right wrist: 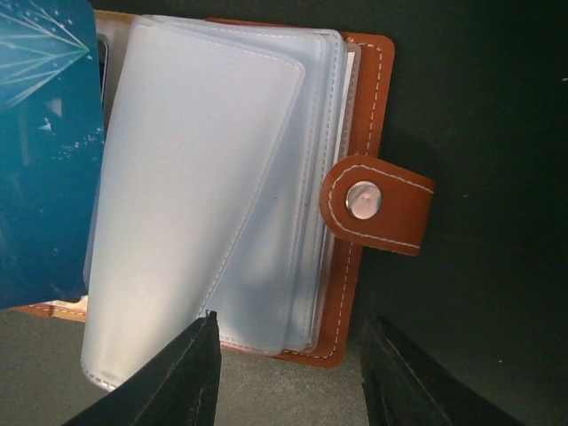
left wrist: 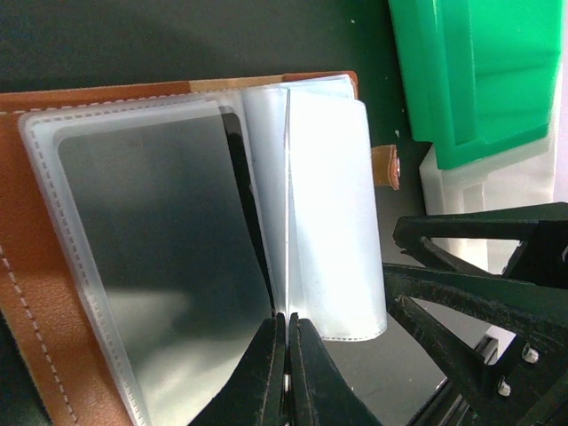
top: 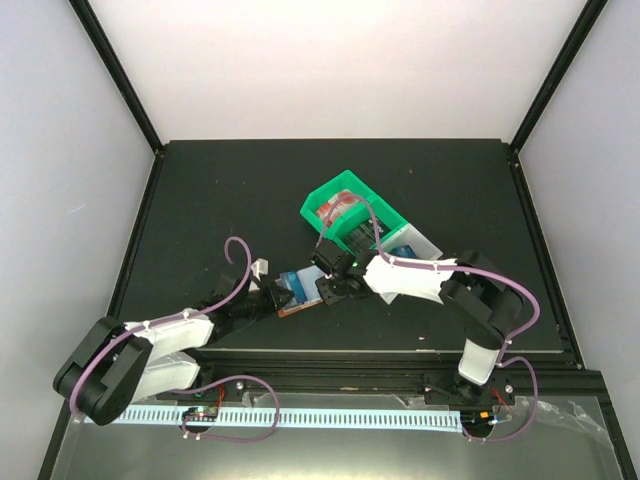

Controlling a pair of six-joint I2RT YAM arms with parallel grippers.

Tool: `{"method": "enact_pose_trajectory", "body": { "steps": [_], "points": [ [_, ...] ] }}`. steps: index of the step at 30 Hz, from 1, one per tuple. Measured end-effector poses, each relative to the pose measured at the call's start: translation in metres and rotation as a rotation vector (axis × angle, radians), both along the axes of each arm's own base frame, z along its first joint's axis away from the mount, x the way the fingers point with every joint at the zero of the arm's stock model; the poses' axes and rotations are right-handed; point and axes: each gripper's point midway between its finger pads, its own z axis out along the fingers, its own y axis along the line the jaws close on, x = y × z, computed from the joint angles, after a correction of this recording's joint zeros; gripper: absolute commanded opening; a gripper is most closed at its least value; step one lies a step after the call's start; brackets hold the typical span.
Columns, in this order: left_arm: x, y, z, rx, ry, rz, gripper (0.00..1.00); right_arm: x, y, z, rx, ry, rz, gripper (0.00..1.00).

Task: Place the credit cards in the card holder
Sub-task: Insert the credit card into the card holder.

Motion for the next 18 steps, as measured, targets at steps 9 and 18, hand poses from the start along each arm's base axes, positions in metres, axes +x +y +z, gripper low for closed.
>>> {"method": "enact_pose_trajectory", "body": {
  "steps": [9,18],
  "points": [
    [-0.003,0.003,-0.006,-0.017,0.042,0.029,0.02,0.015,-0.017,0.003,-0.064,-0.078,-0.099,0.43],
    [-0.003,0.002,-0.003,-0.041,0.042,0.038,0.01,0.012,-0.004,0.009,0.018,-0.043,-0.084,0.46]
  ]
}}
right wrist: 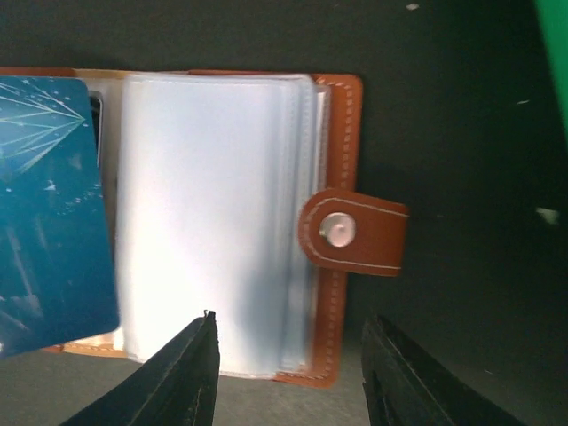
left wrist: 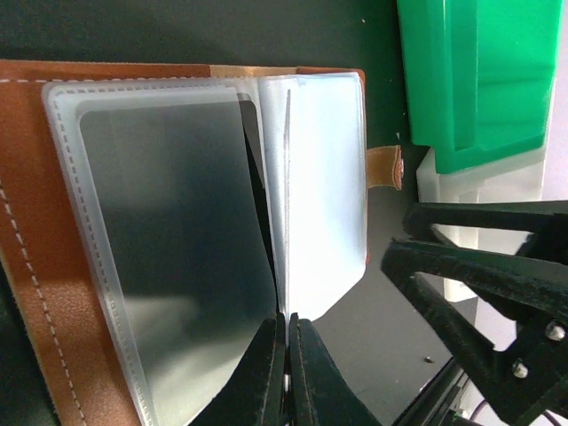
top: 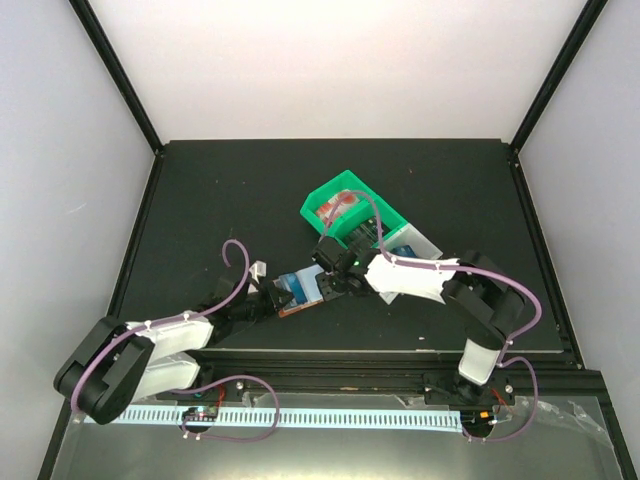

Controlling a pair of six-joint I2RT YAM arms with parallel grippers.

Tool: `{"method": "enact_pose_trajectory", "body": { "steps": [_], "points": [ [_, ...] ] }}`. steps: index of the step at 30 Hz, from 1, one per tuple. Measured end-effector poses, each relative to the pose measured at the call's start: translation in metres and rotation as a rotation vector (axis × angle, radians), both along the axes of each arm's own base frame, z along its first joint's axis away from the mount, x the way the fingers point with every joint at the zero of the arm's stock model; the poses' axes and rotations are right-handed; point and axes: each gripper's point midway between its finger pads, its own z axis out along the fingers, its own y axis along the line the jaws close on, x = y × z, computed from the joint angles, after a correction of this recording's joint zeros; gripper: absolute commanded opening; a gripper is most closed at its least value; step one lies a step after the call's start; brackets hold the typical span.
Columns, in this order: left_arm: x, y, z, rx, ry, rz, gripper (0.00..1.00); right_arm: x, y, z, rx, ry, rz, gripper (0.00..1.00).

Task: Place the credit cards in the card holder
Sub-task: Insert the credit card into the card holder.

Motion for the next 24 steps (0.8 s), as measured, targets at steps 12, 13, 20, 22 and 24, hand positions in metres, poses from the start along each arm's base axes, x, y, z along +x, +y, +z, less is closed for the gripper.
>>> {"method": "enact_pose_trajectory", "body": {
  "steps": [12,13,20,22,24],
  "points": [
    [-0.001,-0.006,-0.001,-0.058,0.019,-0.004,0.02,0.000,0.004,-0.024,0.059,0.108,-0.003,0.37],
    [-0.001,-0.006,0.000,-0.061,0.018,-0.003,0.02,0.000,0.004,-0.025,0.059,0.106,-0.002,0.36],
    [-0.002,-0.006,0.001,-0.078,0.016,0.009,0.02,0.002,0.005,-0.026,0.065,0.106,-0.005,0.31],
    [-0.001,-0.005,0.003,-0.081,0.012,0.012,0.02,0.001,0.005,-0.026,0.068,0.107,-0.004,0.30],
    [0.000,-0.005,0.003,-0.081,0.009,0.017,0.01,0.001,0.006,-0.026,0.070,0.106,-0.004,0.30]
  ]
}}
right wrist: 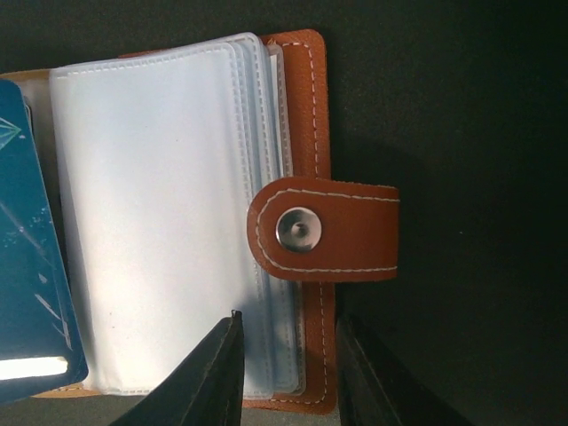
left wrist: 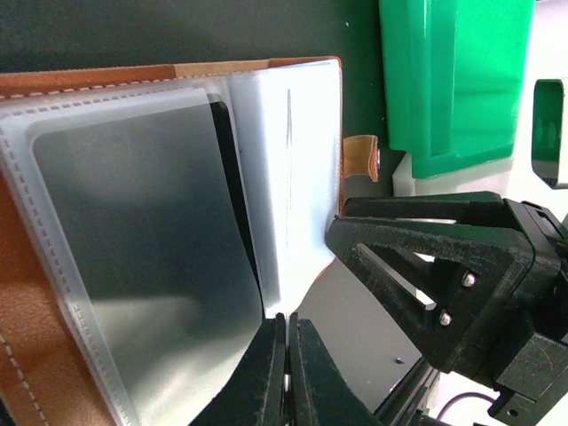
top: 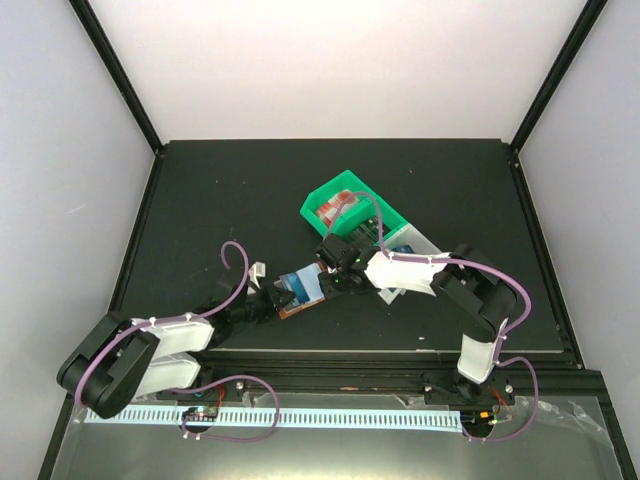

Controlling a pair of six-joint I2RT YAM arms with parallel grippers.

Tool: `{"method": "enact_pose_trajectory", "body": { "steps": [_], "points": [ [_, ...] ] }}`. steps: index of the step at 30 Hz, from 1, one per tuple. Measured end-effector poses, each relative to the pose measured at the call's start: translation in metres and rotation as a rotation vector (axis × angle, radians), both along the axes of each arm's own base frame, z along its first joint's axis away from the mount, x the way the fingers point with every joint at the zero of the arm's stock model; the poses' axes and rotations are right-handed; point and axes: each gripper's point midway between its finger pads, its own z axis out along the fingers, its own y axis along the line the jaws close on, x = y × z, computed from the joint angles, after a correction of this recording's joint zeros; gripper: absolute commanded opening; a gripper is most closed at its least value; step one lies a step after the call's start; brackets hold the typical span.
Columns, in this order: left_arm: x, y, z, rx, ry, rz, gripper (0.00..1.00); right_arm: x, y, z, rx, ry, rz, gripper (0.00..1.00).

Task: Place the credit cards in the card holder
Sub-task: Insert the credit card into the card holder.

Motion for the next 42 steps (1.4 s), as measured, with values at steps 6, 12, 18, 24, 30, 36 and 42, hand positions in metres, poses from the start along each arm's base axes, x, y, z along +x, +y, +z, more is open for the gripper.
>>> {"method": "enact_pose_trajectory", "body": {
  "steps": [6,12,18,24,30,36,42],
  "points": [
    [0.002,0.001,-0.004,0.003,0.013,0.018,0.02,0.000,0.001,0.000,0.004,0.001,0.000,0.30],
    [-0.001,0.003,-0.011,-0.013,0.048,0.040,0.02,0.000,0.001,0.000,0.008,0.003,-0.001,0.29],
    [0.000,0.002,-0.015,-0.037,0.065,0.057,0.02,0.000,0.001,0.000,0.011,0.008,-0.003,0.29],
    [0.003,0.000,-0.013,-0.051,0.051,0.055,0.02,0.000,0.001,0.000,0.015,0.013,-0.003,0.29],
    [0.004,-0.004,-0.014,-0.061,0.049,0.043,0.02,0.000,0.002,0.000,0.019,0.013,-0.002,0.28],
    [0.005,-0.010,-0.017,-0.075,0.052,0.025,0.02,0.000,0.003,0.000,0.026,0.016,0.001,0.28],
    [0.006,-0.012,-0.017,-0.075,0.046,0.015,0.02,0.000,0.003,0.000,0.027,0.016,0.002,0.28]
  ]
}}
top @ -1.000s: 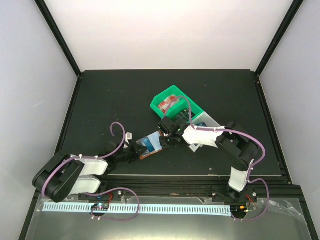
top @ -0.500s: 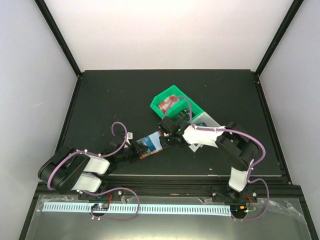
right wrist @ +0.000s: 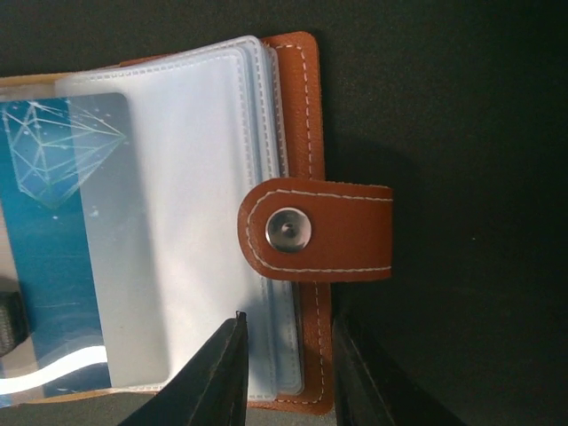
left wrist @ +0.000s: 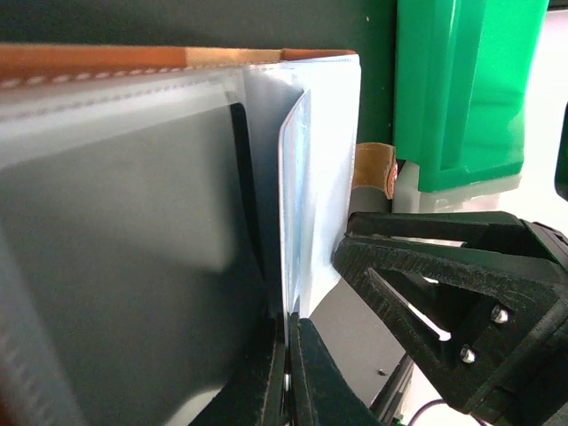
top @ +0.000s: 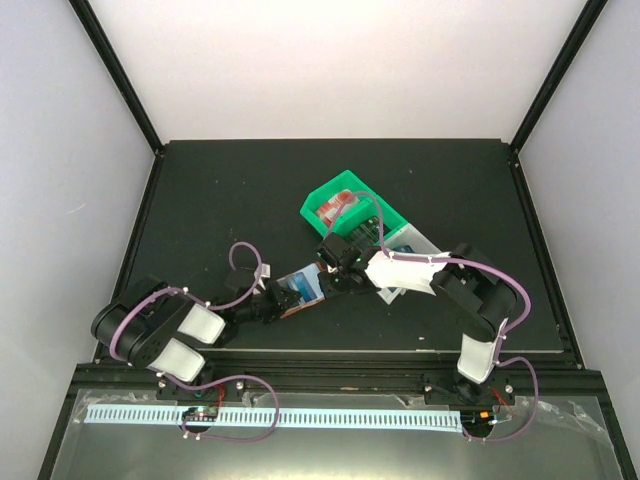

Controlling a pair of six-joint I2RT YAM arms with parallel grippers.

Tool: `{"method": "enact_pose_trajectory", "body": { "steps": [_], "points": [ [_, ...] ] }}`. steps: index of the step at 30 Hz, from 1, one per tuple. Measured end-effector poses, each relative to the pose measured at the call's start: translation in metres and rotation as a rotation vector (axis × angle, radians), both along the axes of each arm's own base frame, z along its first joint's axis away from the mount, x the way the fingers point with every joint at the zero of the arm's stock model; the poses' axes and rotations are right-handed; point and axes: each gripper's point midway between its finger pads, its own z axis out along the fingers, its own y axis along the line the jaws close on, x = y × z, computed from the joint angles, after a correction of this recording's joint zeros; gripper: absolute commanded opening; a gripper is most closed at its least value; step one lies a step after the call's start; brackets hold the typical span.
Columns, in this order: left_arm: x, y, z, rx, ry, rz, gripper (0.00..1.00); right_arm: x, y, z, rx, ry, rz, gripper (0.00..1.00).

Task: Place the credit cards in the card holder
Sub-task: Insert the credit card into the card holder.

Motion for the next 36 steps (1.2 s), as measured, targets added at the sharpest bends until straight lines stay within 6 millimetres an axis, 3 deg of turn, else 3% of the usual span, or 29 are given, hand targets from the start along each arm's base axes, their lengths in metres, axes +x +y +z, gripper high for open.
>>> {"method": "enact_pose_trajectory", "body": {
  "steps": [7,14,17,22,28,32,36],
  "points": [
    [0.005,-0.010,-0.002,0.001,0.005,-0.025,0.03,0.000,0.001,0.000,0.002,-0.001,0.000,0.28],
    [0.006,-0.014,-0.006,0.003,0.018,-0.028,0.15,0.000,0.001,0.000,0.005,-0.001,0.001,0.28],
    [0.006,-0.016,-0.005,0.003,0.012,-0.036,0.24,0.000,0.001,0.000,0.006,-0.001,0.001,0.28],
    [0.007,-0.019,0.002,0.009,-0.004,-0.047,0.50,0.001,0.002,0.000,0.008,-0.002,0.002,0.29],
    [0.002,-0.010,0.012,0.070,-0.021,-0.043,0.73,-0.001,0.004,0.001,0.023,0.002,0.008,0.31],
    [0.002,0.000,0.017,0.145,-0.018,-0.021,0.74,-0.001,0.005,0.001,0.030,0.003,0.011,0.32],
    [-0.003,0.013,0.015,0.209,-0.005,0.002,0.62,-0.002,0.006,0.001,0.033,0.003,0.013,0.32]
  ]
}}
